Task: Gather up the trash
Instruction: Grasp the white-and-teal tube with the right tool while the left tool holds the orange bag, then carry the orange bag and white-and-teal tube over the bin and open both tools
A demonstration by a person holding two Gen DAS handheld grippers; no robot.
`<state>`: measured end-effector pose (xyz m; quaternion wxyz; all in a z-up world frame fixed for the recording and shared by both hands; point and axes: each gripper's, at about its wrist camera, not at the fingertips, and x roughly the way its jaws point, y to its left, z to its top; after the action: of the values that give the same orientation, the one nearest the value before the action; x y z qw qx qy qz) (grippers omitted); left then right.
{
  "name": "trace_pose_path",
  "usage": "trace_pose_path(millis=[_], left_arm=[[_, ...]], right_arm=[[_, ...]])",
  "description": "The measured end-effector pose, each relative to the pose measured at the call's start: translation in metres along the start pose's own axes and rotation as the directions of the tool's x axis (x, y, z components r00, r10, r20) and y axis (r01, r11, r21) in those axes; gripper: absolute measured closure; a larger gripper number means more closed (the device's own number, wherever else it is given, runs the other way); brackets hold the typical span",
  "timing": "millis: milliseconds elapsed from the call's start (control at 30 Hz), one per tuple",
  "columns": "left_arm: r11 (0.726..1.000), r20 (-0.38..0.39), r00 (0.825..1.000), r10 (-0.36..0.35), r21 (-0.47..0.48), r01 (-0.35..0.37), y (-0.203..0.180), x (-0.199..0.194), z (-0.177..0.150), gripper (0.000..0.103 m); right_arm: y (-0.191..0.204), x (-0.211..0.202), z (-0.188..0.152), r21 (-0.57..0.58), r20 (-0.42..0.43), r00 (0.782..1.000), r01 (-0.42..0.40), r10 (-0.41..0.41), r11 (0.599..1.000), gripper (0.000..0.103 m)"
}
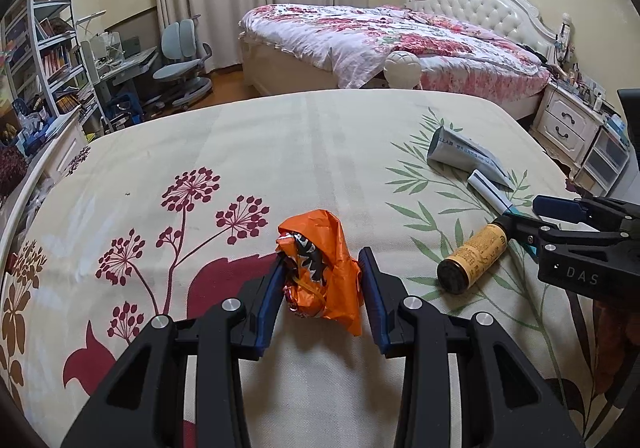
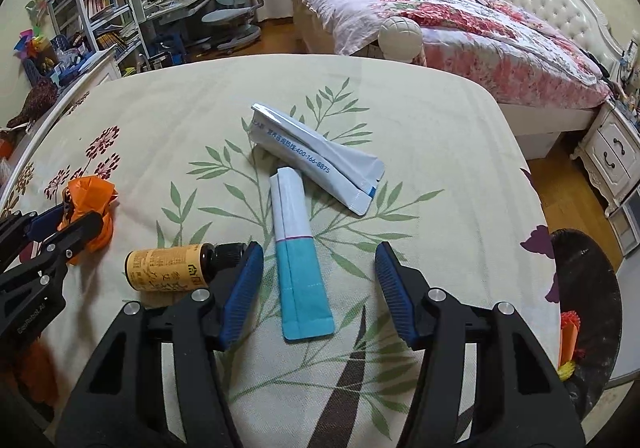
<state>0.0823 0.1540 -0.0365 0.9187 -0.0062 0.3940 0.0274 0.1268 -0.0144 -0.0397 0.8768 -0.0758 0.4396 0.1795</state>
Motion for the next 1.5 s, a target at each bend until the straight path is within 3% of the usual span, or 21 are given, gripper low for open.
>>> trace_pose_path(millis=[100,200,233,567,1033,1500], left_arm=[[1.000,0.000,1.000,0.004,-0.003,-0.004,0.002,0.000,0.000,0.064],[1.000,0.002,1.000,0.006,0.000,-0.006,0.002,0.000,0.000,0.064],[1.000,0.002,1.000,0.005,0.001,-0.005,0.002,0.001,0.000,0.064],[1.000,0.020,1.000,0.012,0.025,-0.012,0.000,-0.005,-0.003,0.064],[0.999,0.068,0.998,-0.002,0.042,-0.001,-0.039,-0.032,-0.018,0.065],[0.989,0.124,0.986,-0.112,0.115,0.098,-0.111,-0.058,-0.021,0.065]], right_arm=[[0.006,0.004,0.004,-0.025,0.009,1.000,0.019,-0.019,0.999,0.058],[0.008,0.002,0.003,-0.029,0.013,1.000,0.019,-0.019,0.999,0.081],[0.008,0.001,0.002,-0.030,0.013,1.000,0.025,-0.025,0.999,0.084],[-0.008,-0.019,-0.022,0.028,0.028,0.999,0.023,-0.024,0.999,0.085],[-0.033,-0.060,-0.064,0.117,0.075,0.996,0.031,-0.040,0.993,0.085],[-0.081,-0.107,-0.094,0.216,0.137,0.983,0.092,-0.124,0.972,0.085]])
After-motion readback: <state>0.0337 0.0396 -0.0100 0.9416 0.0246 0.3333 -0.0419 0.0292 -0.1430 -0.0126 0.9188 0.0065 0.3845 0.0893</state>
